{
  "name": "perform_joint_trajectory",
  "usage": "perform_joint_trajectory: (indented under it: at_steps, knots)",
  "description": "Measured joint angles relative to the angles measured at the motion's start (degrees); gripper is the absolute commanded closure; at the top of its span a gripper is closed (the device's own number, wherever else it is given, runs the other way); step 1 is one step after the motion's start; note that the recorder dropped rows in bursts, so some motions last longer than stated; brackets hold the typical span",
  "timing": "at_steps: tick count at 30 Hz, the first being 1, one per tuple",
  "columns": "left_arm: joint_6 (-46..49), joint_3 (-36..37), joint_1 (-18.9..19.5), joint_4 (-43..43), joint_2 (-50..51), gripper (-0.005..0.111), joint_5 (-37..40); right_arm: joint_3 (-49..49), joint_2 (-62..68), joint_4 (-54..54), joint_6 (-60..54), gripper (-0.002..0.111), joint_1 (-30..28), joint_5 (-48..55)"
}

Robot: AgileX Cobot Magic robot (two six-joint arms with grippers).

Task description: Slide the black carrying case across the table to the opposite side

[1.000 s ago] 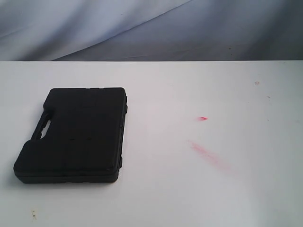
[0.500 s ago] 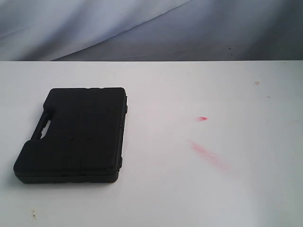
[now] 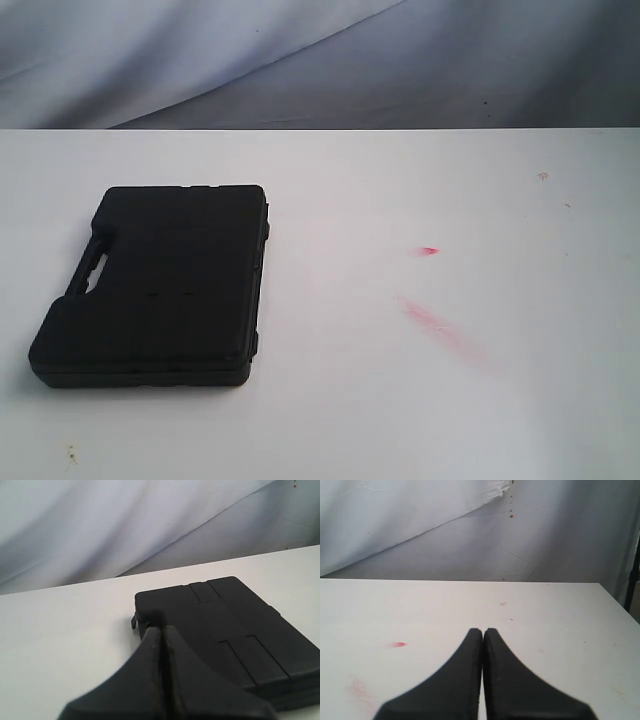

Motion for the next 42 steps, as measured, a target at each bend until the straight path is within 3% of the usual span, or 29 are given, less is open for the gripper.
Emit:
perform_joint_trajectory:
  at_steps: [17, 24, 42]
  knots:
    - [0.00, 0.00, 0.00, 0.59, 0.00, 0.107, 1.17, 0.00, 0.00, 0.00, 0.00, 0.108, 0.00, 0.00]
    - [-7.02, 0.00, 0.00, 0.59, 0.00, 0.107, 1.71, 0.00, 0.00, 0.00, 0.00, 0.108, 0.00, 0.00]
    - [-7.43, 0.00, 0.00, 0.59, 0.00, 0.107, 1.79, 0.00, 0.00, 0.00, 0.00, 0.108, 0.00, 0.00]
